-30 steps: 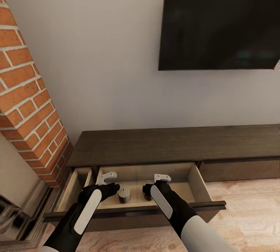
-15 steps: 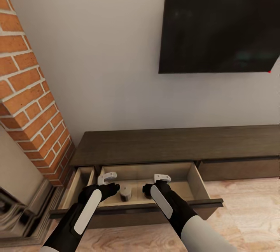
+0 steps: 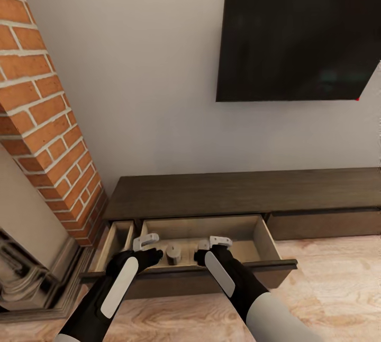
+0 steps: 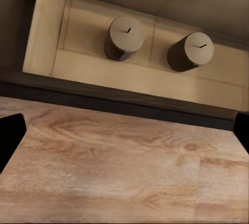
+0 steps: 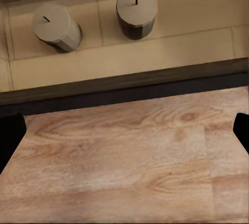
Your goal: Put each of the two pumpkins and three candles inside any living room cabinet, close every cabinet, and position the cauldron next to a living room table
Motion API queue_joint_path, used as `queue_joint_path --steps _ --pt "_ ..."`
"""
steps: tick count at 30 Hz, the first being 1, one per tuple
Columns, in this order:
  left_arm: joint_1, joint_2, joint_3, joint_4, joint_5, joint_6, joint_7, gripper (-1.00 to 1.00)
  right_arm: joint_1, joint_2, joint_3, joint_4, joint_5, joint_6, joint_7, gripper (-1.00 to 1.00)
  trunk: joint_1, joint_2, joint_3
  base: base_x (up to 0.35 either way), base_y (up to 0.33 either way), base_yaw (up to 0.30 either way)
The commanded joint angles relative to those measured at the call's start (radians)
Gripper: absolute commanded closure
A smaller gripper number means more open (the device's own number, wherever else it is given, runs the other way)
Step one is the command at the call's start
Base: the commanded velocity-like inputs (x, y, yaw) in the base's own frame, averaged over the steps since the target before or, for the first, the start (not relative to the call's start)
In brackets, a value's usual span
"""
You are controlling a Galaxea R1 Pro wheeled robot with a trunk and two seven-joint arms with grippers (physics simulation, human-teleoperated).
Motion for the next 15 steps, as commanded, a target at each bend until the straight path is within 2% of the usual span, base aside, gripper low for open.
queue_joint_path --steps 1,4,15 --pt "0.000 0.000 0.000 0.000 0.000 0.000 0.000 -1.00 0.000 0.000 0.000 0.000 0.000 0.000 0.000 -1.00 -0.004 0.007 0.003 -0.298 0.071 0.000" --pt "0.000 0.000 0.000 0.000 0.000 0.000 0.000 -1.00 0.000 0.000 0.000 0.000 0.000 0.001 0.000 -1.00 -0.015 0.028 0.013 -0.306 0.075 0.000" --pt "0.000 0.000 0.000 -0.002 0.000 0.000 0.000 -1.00 0.000 0.000 0.000 0.000 0.000 0.001 0.000 -1.00 -0.015 0.028 0.013 -0.311 0.019 0.000"
